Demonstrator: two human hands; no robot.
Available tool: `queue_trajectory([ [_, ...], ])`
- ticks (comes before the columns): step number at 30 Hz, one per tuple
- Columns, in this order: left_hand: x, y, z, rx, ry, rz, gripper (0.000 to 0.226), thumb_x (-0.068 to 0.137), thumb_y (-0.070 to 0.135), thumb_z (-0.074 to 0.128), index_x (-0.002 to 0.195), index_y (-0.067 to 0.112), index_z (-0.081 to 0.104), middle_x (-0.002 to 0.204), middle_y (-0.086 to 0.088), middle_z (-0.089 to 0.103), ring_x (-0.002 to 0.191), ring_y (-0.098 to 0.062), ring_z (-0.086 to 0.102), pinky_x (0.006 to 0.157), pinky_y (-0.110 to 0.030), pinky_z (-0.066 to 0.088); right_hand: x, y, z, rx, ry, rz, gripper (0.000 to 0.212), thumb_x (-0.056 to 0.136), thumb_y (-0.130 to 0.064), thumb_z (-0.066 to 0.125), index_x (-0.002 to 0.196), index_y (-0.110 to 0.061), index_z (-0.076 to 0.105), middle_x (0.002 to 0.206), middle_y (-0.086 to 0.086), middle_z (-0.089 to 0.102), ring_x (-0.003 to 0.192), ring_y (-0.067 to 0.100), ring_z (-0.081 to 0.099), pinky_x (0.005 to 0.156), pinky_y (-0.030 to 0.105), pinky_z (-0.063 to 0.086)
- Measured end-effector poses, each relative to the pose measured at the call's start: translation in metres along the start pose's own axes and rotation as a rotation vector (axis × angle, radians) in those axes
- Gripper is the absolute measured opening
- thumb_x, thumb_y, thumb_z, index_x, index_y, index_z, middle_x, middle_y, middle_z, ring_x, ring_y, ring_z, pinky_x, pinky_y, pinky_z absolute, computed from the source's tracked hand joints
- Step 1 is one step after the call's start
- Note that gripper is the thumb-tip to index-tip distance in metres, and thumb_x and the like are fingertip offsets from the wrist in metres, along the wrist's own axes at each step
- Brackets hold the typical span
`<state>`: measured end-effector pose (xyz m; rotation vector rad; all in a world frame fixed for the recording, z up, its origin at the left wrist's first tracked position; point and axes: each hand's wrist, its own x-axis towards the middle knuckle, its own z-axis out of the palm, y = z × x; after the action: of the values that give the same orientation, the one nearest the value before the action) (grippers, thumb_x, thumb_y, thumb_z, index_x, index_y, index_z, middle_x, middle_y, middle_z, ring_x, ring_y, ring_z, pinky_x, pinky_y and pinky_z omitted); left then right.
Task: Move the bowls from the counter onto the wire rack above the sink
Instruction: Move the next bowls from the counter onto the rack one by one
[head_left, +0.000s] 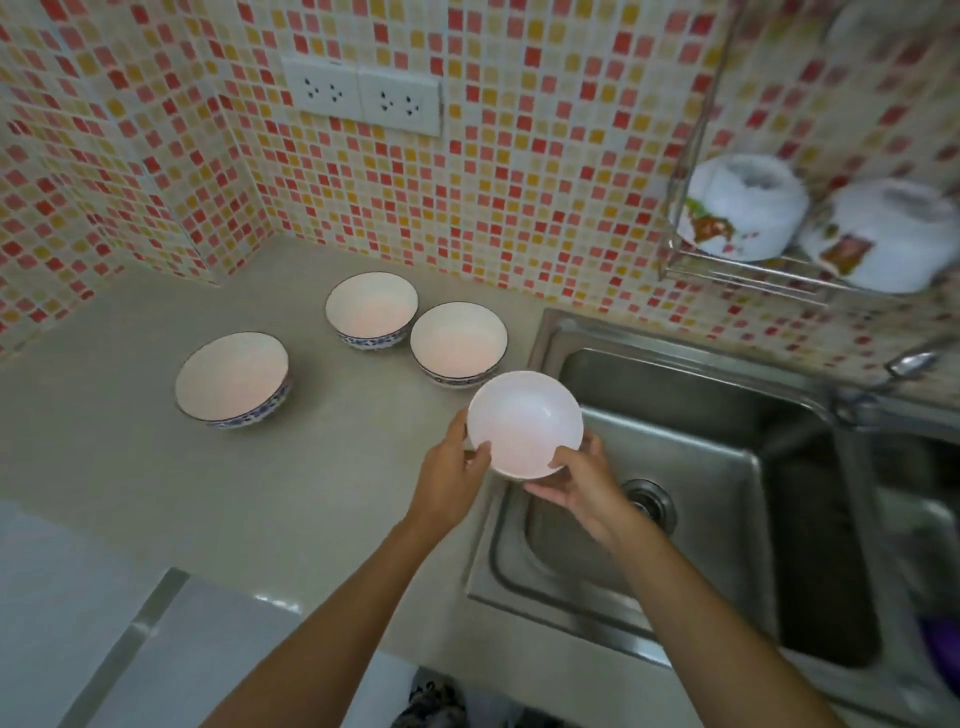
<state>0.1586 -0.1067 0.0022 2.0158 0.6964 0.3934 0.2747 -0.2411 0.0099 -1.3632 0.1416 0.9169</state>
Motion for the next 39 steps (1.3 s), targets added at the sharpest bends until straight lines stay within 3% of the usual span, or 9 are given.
queue_trajectory([
  [5, -0.026, 0.017, 0.070, 0.057, -0.258, 0.051, 0.057, 0.094, 0.051, 0.038, 0.145, 0.033, 0.021, 0.139, 0.003, 0.051, 0.120, -0.021, 0.053, 0.100, -0.032, 0.041, -0.022, -0.003, -0.095, 0.006, 0.131, 0.024, 0.049, 0.082, 0.006, 0.050, 0.121, -0.021, 0.040, 0.126, 0.012, 0.046, 0.104, 0.037, 0.060, 0.071, 0.047, 0.060],
  [9, -0.053, -0.004, 0.109, 0.411, -0.400, 0.157, 0.076, 0.088, 0.064, 0.017, 0.149, 0.019, 0.012, 0.156, -0.003, 0.021, 0.143, -0.019, 0.021, 0.116, -0.030, 0.014, -0.029, 0.012, -0.159, 0.003, 0.253, 0.019, 0.051, 0.084, 0.005, 0.053, 0.124, -0.022, 0.035, 0.135, 0.015, 0.043, 0.105, 0.039, 0.061, 0.065, 0.045, 0.061],
  [12, -0.068, -0.023, 0.124, 0.629, -0.488, 0.258, 0.097, 0.076, 0.070, -0.015, 0.148, 0.013, 0.017, 0.156, -0.007, 0.017, 0.145, -0.018, 0.014, 0.118, -0.033, -0.005, -0.033, 0.024, -0.199, 0.005, 0.364, 0.033, 0.062, 0.081, 0.005, 0.060, 0.131, -0.023, 0.036, 0.134, 0.018, 0.046, 0.101, 0.040, 0.063, 0.071, 0.048, 0.060],
  [15, -0.074, -0.022, 0.125, 0.685, -0.433, 0.295, 0.087, 0.089, 0.060, -0.002, 0.136, 0.003, 0.043, 0.146, -0.014, 0.039, 0.137, -0.024, 0.034, 0.114, -0.029, -0.010, -0.035, 0.032, -0.226, -0.010, 0.401, 0.042, 0.067, 0.080, 0.005, 0.063, 0.137, -0.019, 0.037, 0.132, 0.019, 0.050, 0.095, 0.034, 0.063, 0.080, 0.053, 0.058],
  [18, -0.075, -0.018, 0.125, 0.695, -0.462, 0.259, 0.072, 0.092, 0.053, 0.020, 0.134, 0.001, 0.046, 0.142, -0.016, 0.044, 0.134, -0.027, 0.039, 0.113, -0.026, -0.007, -0.037, 0.039, -0.243, -0.011, 0.396, 0.065, 0.071, 0.076, 0.004, 0.070, 0.138, -0.016, 0.042, 0.131, 0.016, 0.053, 0.099, 0.033, 0.063, 0.084, 0.052, 0.057],
  [25, -0.084, -0.004, 0.124, 0.739, -0.405, 0.279, 0.055, 0.087, 0.042, 0.039, 0.116, 0.002, 0.063, 0.120, -0.015, 0.064, 0.113, -0.032, 0.060, 0.107, -0.022, 0.011, -0.032, 0.051, -0.258, -0.153, 0.480, 0.022, 0.070, 0.065, -0.003, 0.085, 0.127, -0.010, 0.054, 0.122, 0.012, 0.061, 0.104, 0.034, 0.063, 0.071, 0.039, 0.061],
  [29, -0.085, -0.001, 0.123, 0.691, -0.380, 0.253, 0.063, 0.087, 0.045, 0.032, 0.123, -0.001, 0.058, 0.129, -0.018, 0.057, 0.123, -0.034, 0.051, 0.108, -0.017, 0.003, -0.033, 0.053, -0.258, -0.440, 0.480, -0.037, 0.076, 0.058, -0.017, 0.091, 0.123, -0.014, 0.051, 0.115, 0.005, 0.061, 0.099, 0.025, 0.059, 0.078, 0.045, 0.060],
  [33, -0.086, 0.003, 0.122, 0.632, -0.325, 0.261, 0.076, 0.083, 0.053, 0.019, 0.138, 0.006, 0.042, 0.145, -0.011, 0.042, 0.137, -0.027, 0.033, 0.110, -0.017, -0.002, -0.037, 0.055, -0.253, -0.764, 0.523, -0.176, 0.089, 0.053, -0.034, 0.092, 0.128, -0.013, 0.050, 0.119, 0.006, 0.056, 0.100, 0.023, 0.058, 0.078, 0.036, 0.057],
  [39, -0.085, 0.001, 0.124, 0.624, -0.322, 0.236, 0.076, 0.083, 0.054, 0.018, 0.139, 0.007, 0.041, 0.145, -0.010, 0.042, 0.138, -0.025, 0.032, 0.111, -0.027, 0.001, -0.043, 0.063, -0.244, -0.946, 0.440, -0.381, 0.090, 0.058, -0.018, 0.092, 0.132, -0.009, 0.042, 0.127, 0.008, 0.042, 0.110, 0.022, 0.052, 0.084, 0.028, 0.049],
])
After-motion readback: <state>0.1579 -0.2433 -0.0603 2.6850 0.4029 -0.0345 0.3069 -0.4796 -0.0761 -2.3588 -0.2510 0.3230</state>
